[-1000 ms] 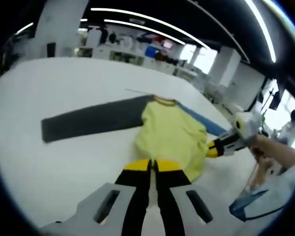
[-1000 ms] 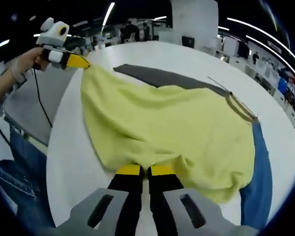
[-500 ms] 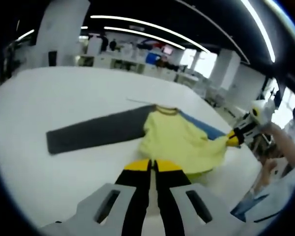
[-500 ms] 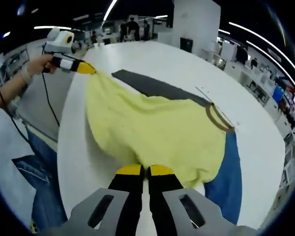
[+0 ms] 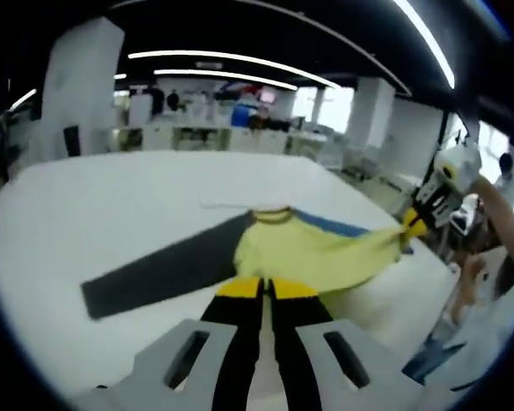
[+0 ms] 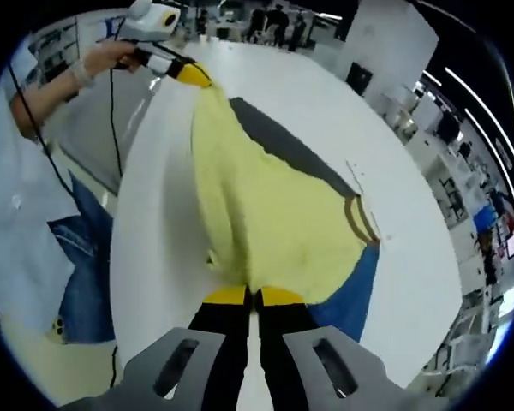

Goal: Fold the garment on the visible template until the final outline fits inside the template.

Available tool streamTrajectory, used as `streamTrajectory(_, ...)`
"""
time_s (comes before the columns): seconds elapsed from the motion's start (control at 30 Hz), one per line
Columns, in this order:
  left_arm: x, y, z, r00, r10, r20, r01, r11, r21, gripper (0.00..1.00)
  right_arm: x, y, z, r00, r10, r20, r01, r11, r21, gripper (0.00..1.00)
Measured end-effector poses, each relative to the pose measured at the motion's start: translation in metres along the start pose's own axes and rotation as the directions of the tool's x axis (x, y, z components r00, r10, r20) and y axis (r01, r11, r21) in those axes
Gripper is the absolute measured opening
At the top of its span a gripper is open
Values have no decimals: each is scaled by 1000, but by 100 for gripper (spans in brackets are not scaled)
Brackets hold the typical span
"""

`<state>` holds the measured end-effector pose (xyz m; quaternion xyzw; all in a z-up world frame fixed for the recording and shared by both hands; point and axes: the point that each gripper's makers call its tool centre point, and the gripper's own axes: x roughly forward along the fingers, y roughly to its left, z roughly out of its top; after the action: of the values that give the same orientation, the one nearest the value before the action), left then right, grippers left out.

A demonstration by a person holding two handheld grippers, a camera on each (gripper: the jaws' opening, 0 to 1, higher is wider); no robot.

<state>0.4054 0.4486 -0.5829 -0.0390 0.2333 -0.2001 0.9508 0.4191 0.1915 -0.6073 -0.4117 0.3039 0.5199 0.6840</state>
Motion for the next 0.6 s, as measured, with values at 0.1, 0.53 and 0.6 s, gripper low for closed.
streamTrajectory(0.1,-1,-10,4,1000,-26,-10,26,999,34,0,-11,1,-4,999,1,-53,-5,997,-73,3)
streamTrajectory(0.53,-2,-21,0,998,-38,-43,42,995,89,0,-13,24,-14,983,110,-144,-130,981,-143,3)
streamTrajectory(0.6,0,-18,0,998,-33,-47,37,995,87,0,-7,21,-14,985,106,-135,-123,985,-124,3)
